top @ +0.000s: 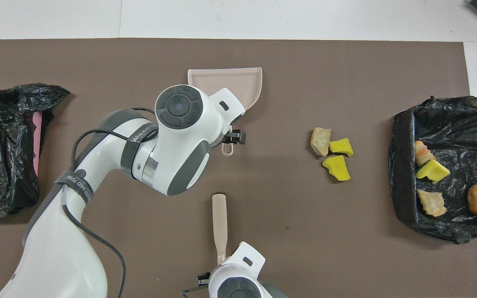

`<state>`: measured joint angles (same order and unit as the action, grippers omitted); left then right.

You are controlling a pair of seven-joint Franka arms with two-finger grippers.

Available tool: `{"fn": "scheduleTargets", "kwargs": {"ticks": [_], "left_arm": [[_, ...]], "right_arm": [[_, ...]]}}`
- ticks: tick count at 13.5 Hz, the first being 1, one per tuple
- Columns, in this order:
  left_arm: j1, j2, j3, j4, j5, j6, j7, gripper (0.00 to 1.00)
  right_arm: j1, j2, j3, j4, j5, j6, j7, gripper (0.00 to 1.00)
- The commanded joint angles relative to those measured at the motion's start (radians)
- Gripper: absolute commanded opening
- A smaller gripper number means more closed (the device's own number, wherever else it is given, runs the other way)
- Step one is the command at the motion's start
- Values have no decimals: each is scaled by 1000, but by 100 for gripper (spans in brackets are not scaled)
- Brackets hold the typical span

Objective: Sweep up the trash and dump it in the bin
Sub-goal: 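Grasp the dustpan with the left gripper while the right gripper grasps the brush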

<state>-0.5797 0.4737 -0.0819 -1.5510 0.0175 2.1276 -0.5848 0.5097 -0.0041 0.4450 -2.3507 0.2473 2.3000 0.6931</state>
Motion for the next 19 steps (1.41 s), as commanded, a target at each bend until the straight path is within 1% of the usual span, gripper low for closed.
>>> {"fn": "scheduleTargets", "kwargs": {"ticks": [1,3,5,6,7,8,9,10,11,12,14,16,17,18,19], "left_arm": [[4,66,22,68,44,-6,-27,100],[9,74,22,68,50,-6,-26,100],[8,74,22,63,50,-9,-26,100],[1,75,22,58,41,-2,-26,96],[9,79,22,58,47,2,-23,85],[9,82,22,58,47,2,-20,69],[9,82,21,58,47,0,-18,51],[9,82,21,58,44,0,-18,32],[9,82,21,58,45,-1,-15,10],[11,80,21,58,53,-6,-9,0],[20,79,22,63,53,-15,55,0],[61,65,22,63,56,-9,179,0],[87,45,22,63,55,-20,292,0],[98,20,22,57,52,-26,401,0],[116,4,22,55,52,-41,499,0]], "right_arm": [[-30,-9,-5,50,-31,-122,-62,0],[-80,-43,-5,45,-39,-146,-119,0],[-115,-83,-6,36,-45,-207,-191,0],[-141,-115,-5,33,-54,-227,-214,0],[-166,-150,-5,31,-56,-273,-243,0],[-201,-183,-5,30,-60,-322,-289,0],[-245,-219,-5,25,-60,-365,-346,0],[-272,-249,-6,22,-62,-393,-371,0],[-295,-270,-6,21,-63,-418,-377,0],[-318,-289,-5,21,-75,-434,-380,0],[-355,-335,-6,19,-85,-438,-366,0],[-434,-358,-6,27,-89,-441,-372,0],[-488,-349,-6,28,-133,-424,-380,0],[-528,-335,-5,33,-243,-424,-400,0],[-566,-327,-5,33,-314,-425,-435,0]]}}
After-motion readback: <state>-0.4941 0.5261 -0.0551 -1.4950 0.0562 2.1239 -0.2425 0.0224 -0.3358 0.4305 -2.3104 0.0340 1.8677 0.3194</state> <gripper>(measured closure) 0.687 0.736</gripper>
